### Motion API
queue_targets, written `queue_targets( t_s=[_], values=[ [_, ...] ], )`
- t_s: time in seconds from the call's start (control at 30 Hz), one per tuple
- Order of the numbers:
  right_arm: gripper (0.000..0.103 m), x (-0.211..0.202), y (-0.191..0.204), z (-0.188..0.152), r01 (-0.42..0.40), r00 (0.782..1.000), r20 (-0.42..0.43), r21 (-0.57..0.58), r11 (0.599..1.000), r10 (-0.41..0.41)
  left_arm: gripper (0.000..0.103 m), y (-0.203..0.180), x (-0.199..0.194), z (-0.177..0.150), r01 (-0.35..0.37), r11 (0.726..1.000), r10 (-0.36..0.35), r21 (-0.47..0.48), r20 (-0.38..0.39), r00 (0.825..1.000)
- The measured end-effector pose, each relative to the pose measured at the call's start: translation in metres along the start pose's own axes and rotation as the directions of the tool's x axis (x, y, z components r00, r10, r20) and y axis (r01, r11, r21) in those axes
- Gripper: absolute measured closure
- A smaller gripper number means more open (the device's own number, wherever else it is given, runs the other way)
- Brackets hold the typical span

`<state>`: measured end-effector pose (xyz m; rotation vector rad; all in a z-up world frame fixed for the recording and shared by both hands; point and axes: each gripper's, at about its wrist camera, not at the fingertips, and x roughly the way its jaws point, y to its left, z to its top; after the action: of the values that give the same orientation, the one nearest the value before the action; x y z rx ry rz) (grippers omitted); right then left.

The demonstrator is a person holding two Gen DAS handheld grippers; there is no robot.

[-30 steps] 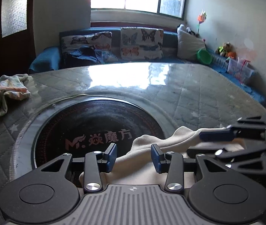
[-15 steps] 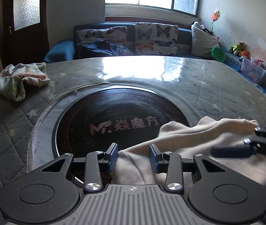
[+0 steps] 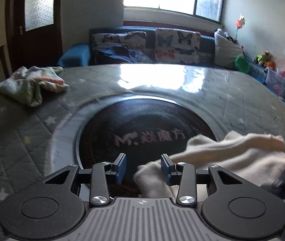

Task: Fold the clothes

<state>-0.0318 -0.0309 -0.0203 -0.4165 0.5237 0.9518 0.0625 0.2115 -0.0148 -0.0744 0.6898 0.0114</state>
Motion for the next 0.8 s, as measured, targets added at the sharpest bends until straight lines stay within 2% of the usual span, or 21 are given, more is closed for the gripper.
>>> queue_targets(
  t_s=[0.1, 0.3, 0.43, 0.53, 0.6, 0.8],
  values=[
    [0.052, 0.012, 0.011, -0.003, -0.009, 1.0, -0.029, -0.046, 0.999, 0.008, 0.062, 0.007, -0.012, 0.004, -0.012, 1.0, 0.013, -0.012, 0.02, 1.0],
    [0.052, 0.006, 0.023, 0.004, -0.018, 0.999, 0.026, -0.058, 0.998, 0.019, 0.062, 0.01, -0.03, 0.002, -0.006, 1.0, 0.007, -0.022, 0.043, 0.999],
    [0.052, 0.016, 0.03, 0.0, -0.05, 0.999, -0.023, -0.088, 0.995, 0.048, 0.062, 0.006, -0.036, -0.002, 0.014, 0.999, -0.012, -0.031, 0.04, 0.999],
    [0.05, 0.0, 0.021, 0.001, -0.068, 0.998, 0.006, -0.028, 0.997, 0.068, 0.062, 0.003, -0.042, -0.007, 0.029, 0.999, -0.028, -0.032, 0.044, 0.999],
    [0.049, -0.017, 0.01, -0.001, -0.051, 0.999, 0.016, 0.015, 0.999, 0.051, 0.062, 0.0, -0.045, -0.009, 0.045, 0.999, -0.043, -0.031, 0.047, 0.998],
    [0.049, -0.061, -0.021, -0.03, 0.072, 0.997, -0.007, 0.145, 0.987, -0.072, 0.06, -0.024, -0.055, -0.022, 0.116, 0.993, -0.115, -0.004, 0.049, 0.992]
  ],
)
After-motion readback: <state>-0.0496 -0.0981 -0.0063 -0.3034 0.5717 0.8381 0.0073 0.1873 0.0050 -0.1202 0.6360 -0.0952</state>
